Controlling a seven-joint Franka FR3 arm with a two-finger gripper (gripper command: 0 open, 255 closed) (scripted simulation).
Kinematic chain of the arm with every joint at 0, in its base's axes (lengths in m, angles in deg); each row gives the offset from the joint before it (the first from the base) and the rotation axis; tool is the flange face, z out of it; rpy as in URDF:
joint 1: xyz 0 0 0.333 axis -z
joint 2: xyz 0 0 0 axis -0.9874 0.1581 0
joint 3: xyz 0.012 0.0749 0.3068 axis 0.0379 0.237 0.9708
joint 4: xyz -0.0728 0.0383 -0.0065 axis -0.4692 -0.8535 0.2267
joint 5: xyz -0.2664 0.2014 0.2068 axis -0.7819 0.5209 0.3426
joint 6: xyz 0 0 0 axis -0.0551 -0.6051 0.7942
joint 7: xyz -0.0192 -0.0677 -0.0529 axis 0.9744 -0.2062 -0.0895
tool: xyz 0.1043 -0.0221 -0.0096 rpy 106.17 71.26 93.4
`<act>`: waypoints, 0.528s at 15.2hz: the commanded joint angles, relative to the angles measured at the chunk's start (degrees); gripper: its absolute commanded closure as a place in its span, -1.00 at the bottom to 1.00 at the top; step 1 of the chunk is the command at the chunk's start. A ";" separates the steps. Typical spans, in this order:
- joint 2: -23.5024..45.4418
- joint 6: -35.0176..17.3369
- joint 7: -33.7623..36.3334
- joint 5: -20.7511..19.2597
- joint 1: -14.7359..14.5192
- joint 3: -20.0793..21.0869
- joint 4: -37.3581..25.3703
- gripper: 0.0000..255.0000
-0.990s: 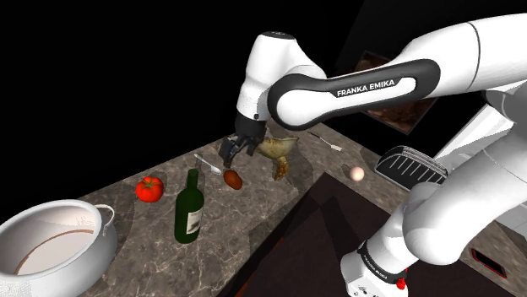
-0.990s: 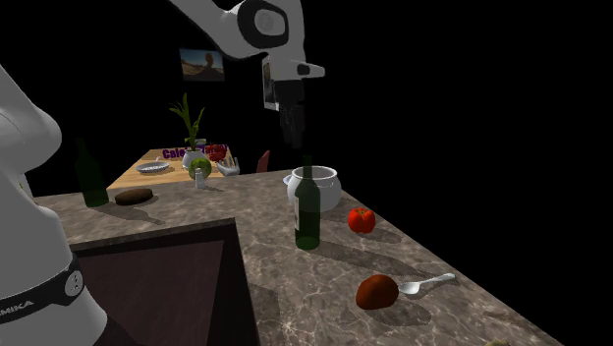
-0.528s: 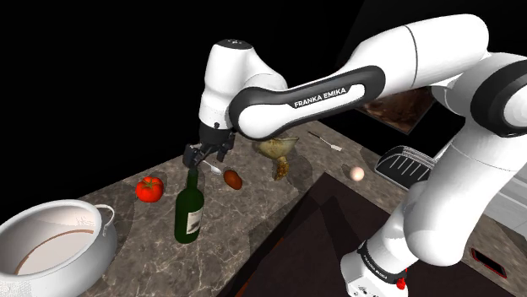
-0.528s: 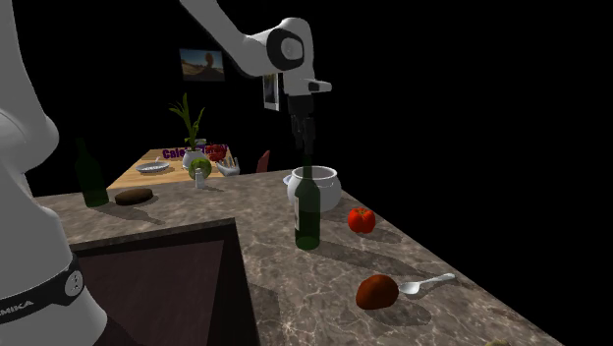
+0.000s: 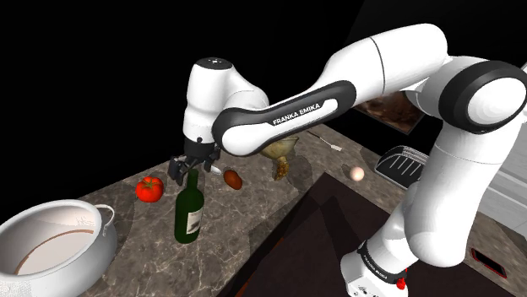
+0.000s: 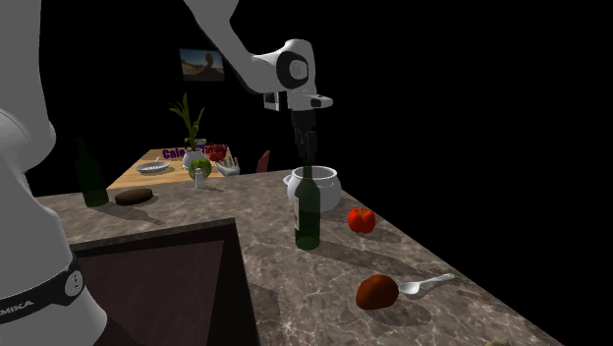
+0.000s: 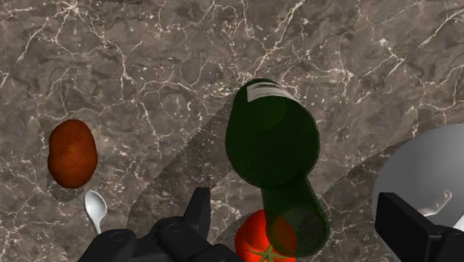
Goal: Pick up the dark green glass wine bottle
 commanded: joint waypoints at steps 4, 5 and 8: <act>1.07 -1.65 0.61 -0.73 -0.25 -0.25 0.66 1.00; 1.08 -1.64 0.60 -0.73 -0.25 -0.25 0.64 1.00; 1.04 -1.63 0.61 -0.71 -0.25 -0.24 0.67 1.00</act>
